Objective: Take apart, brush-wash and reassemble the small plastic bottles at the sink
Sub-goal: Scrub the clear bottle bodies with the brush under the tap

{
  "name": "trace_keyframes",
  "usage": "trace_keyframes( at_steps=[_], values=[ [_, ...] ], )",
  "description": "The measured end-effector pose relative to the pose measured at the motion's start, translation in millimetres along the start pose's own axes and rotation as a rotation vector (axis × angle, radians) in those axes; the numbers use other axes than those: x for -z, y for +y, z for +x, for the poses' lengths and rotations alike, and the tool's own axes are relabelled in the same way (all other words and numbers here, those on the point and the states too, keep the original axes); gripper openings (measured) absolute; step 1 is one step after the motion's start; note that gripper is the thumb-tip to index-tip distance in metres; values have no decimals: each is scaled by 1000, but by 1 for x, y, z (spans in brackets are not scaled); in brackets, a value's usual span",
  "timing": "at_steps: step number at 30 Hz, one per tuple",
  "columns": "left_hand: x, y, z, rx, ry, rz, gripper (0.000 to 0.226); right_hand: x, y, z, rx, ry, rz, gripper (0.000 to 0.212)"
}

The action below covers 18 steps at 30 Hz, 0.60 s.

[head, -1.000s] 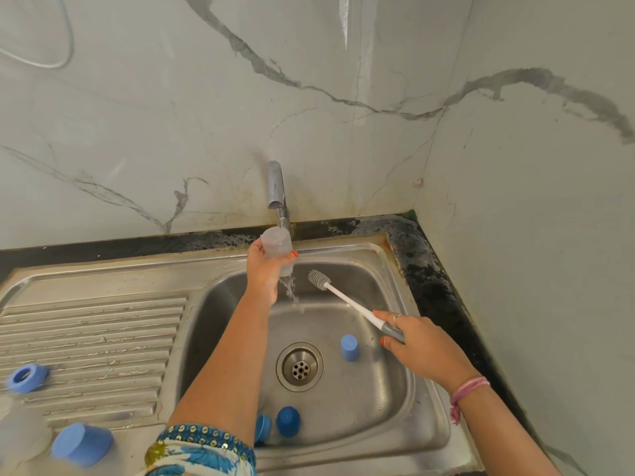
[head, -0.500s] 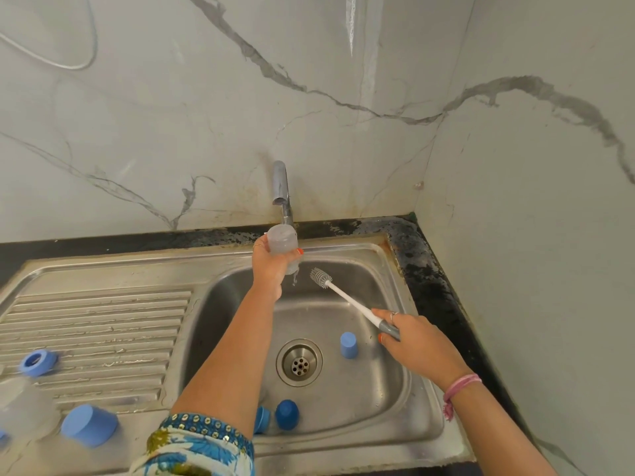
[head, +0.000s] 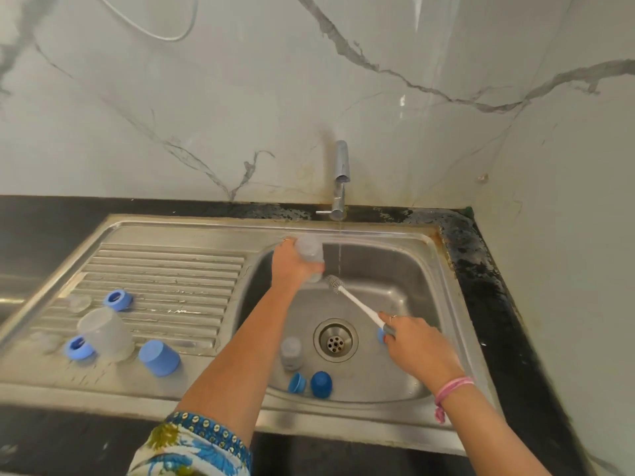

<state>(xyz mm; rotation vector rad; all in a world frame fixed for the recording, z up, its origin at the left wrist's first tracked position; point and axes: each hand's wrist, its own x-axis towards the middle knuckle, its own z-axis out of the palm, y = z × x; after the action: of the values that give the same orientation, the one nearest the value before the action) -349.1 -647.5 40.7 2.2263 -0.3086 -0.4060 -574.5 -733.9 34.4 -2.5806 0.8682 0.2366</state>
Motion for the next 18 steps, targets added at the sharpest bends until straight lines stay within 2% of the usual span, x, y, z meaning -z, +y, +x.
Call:
trace_keyframes(
  at_steps=[6, 10, 14, 18],
  values=[
    [48, -20, 4, -57, -32, 33, 89, -5, -49, 6, 46, 131, -34, 38],
    [99, -36, 12, -136, -94, 193, 86, -9, -87, 14, 47, 169, 209, 40],
    [174, -55, 16, -176, -31, 315, 86, -25, -134, 25, 3, 173, 423, 39],
    [242, -77, 27, -155, -46, 470, 86, -42, -176, 33, 1, 161, 513, 38]
  ],
)
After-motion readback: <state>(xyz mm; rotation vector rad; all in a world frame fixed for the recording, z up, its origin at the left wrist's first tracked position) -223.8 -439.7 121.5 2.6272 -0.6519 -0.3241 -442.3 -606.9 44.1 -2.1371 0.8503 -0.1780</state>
